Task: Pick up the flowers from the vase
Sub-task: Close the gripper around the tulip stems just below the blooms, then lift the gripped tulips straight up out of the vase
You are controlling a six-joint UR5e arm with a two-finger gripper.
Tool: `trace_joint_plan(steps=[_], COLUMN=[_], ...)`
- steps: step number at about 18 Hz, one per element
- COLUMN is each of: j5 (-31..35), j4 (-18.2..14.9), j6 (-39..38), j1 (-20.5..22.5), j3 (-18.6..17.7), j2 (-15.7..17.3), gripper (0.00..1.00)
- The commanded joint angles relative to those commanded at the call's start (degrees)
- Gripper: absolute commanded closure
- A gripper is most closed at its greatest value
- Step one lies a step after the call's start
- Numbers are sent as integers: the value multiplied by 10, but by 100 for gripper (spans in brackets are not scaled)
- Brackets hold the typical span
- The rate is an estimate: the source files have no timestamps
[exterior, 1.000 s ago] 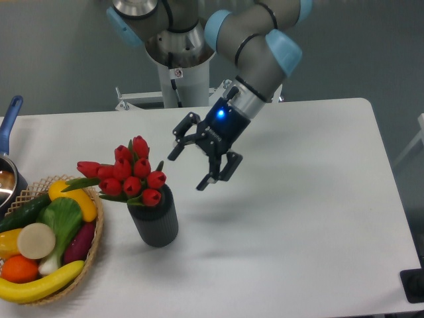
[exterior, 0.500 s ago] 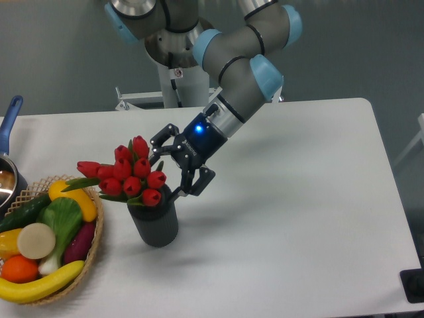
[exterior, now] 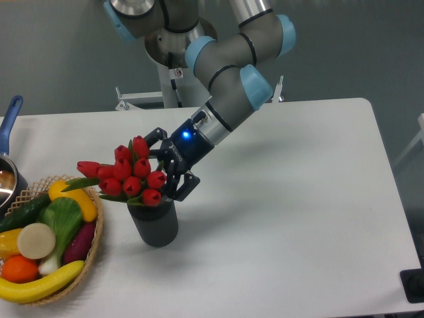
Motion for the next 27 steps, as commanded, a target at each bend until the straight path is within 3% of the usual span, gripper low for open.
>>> trace_joint_plan(steps=[3, 8, 11, 18, 27], j5=[0, -1, -1, -17, -57], j4=[0, -1, -1, -1, -1], j6=[0, -1, -40, -108, -247], j1=[-2, -1, 0, 5, 22], j3=[2, 5, 13, 33, 86], j2=[-2, -4, -3, 6, 59], gripper=[23, 46, 63, 63, 63])
